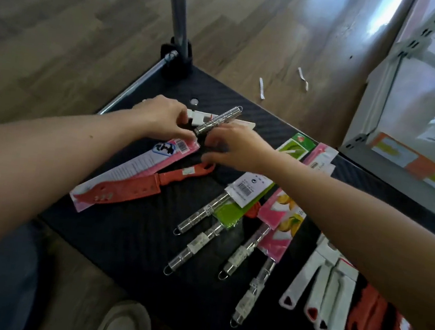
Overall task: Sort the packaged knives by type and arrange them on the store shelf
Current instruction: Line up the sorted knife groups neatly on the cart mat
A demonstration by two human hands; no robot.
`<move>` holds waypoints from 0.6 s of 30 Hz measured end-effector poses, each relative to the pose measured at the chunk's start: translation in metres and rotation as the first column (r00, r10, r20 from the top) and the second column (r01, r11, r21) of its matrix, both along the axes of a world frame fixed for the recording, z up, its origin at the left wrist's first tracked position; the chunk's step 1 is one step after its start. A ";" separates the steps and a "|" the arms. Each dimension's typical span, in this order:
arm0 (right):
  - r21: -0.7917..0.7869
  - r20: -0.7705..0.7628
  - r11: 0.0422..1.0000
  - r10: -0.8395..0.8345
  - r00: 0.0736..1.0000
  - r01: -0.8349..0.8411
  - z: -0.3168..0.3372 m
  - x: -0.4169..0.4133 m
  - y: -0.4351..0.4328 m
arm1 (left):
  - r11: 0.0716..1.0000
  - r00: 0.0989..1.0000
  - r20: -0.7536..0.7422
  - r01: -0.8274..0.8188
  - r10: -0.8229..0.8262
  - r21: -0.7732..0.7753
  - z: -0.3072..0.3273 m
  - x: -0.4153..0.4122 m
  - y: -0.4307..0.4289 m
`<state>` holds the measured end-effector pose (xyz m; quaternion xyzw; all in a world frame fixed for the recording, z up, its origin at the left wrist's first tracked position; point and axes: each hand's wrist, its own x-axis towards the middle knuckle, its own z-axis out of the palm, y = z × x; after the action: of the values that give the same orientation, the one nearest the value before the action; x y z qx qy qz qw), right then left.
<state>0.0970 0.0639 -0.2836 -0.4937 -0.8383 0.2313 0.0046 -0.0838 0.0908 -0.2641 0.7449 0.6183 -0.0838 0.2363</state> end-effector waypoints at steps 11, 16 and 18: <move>0.079 0.100 0.973 0.210 0.972 -0.219 -0.011 -0.006 -0.017 | 0.998 0.990 0.135 -0.053 0.049 0.020 -0.021 0.017 -0.004; 0.054 0.155 0.983 0.167 0.974 -0.177 -0.008 0.009 -0.016 | 0.994 0.974 0.205 -0.106 0.100 0.020 -0.026 0.026 -0.002; 0.018 0.143 0.992 0.117 0.983 -0.121 -0.002 0.018 -0.016 | 0.994 0.973 0.205 -0.111 0.104 0.023 -0.025 0.032 0.000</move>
<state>0.1148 0.0479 -0.2854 -0.4576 -0.8676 0.1845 -0.0620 -0.0515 0.0911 -0.2887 0.7190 0.6315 0.0164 0.2898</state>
